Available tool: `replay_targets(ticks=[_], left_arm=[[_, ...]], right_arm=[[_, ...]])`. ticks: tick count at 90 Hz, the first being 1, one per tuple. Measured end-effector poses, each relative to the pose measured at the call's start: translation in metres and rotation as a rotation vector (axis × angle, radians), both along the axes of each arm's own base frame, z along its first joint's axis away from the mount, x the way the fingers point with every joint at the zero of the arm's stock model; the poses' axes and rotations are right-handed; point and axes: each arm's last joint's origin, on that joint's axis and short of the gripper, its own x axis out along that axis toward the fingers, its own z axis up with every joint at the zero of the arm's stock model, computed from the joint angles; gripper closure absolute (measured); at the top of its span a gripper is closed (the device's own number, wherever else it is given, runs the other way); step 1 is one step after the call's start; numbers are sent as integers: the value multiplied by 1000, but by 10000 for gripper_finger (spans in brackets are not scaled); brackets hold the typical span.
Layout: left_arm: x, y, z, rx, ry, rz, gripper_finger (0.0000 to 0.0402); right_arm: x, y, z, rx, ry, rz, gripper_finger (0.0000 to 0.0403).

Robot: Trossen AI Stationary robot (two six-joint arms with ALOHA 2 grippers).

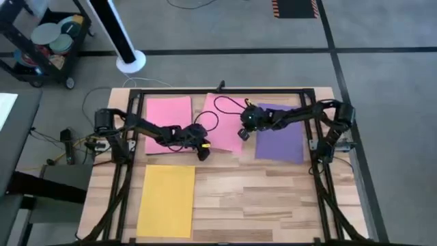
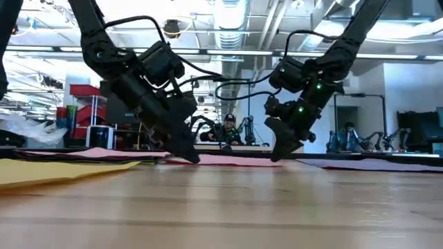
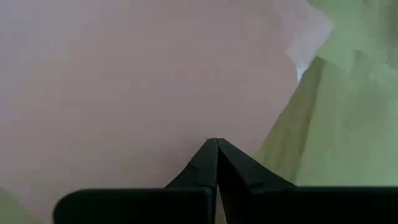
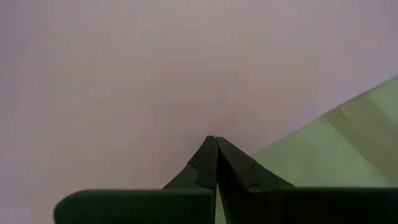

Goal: Organize paper
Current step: Adjust the papers

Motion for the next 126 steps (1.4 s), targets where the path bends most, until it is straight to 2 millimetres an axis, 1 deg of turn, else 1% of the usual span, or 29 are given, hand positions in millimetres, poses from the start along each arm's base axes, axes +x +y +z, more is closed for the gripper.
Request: replay_targets(ticks=[14,24,33,47,60,77,86,92,103,111,119,126], left_arm=[[13,-5,-20,-46,-61,-31,401],[21,-11,-25,-72,-88,-43,401],[23,-19,-22,-78,-101,-64,401],[22,-31,-11,-95,-99,-78,401],[19,-42,-3,-65,-76,-76,401],[16,-45,3,-35,-72,-63,401],[15,-44,7,-13,-73,-71,401],[15,-42,11,-10,-82,-67,401],[15,-39,12,-17,-108,-62,401],[16,-38,15,-28,-167,-78,401],[17,-39,17,-26,-198,-97,401],[18,-37,19,-18,-220,-107,401]], right_arm=[[1,-4,3,-2,14,-13,403],[1,-5,4,-3,27,-8,403],[0,-5,4,6,48,-3,403],[0,-4,4,15,52,6,403],[0,-4,4,27,47,18,403],[2,-2,5,-3,54,72,403],[4,3,15,-44,50,117,403],[5,6,27,-71,11,135,403],[1,14,51,-115,-29,181,403],[-3,20,68,-142,-73,196,403],[-7,29,86,-166,-117,223,403],[-13,43,103,-180,-155,265,403]])
